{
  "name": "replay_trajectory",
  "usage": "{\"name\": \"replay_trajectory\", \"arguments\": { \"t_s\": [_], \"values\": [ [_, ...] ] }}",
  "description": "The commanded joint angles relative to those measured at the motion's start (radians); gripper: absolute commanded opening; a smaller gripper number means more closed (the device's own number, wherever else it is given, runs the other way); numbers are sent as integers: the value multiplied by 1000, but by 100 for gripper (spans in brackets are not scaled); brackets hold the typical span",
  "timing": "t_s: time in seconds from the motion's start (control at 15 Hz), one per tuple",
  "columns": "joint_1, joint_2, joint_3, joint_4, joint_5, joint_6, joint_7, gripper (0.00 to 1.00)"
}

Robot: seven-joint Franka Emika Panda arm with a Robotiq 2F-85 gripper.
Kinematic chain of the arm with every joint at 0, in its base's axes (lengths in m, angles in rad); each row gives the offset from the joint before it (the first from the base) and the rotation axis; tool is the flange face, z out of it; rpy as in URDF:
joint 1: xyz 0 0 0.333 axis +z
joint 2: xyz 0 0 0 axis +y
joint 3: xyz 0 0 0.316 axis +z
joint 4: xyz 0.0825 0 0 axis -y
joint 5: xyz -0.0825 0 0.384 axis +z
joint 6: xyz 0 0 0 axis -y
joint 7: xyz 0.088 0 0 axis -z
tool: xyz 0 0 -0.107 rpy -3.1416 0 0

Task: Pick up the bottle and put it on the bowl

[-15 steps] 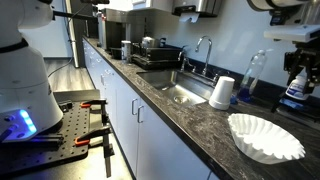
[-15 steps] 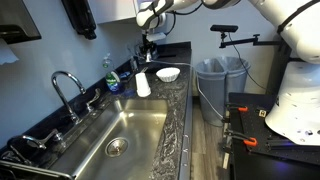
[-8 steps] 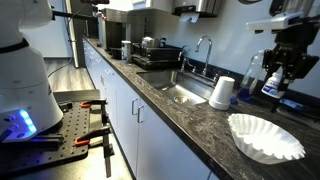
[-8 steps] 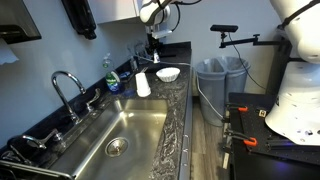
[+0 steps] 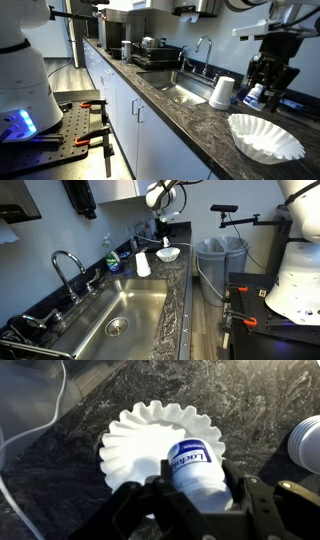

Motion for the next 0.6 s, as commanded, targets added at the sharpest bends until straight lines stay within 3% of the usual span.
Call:
{"name": "replay_trajectory", "arguments": {
  "t_s": [0.0,0.27,0.53],
  "values": [
    [23,-31,-35,-84,-11,26,58,29],
    [21,-11,-46,-125,6,113,97,29],
    [23,31,-59,-153,3,287,154,29]
  ]
}}
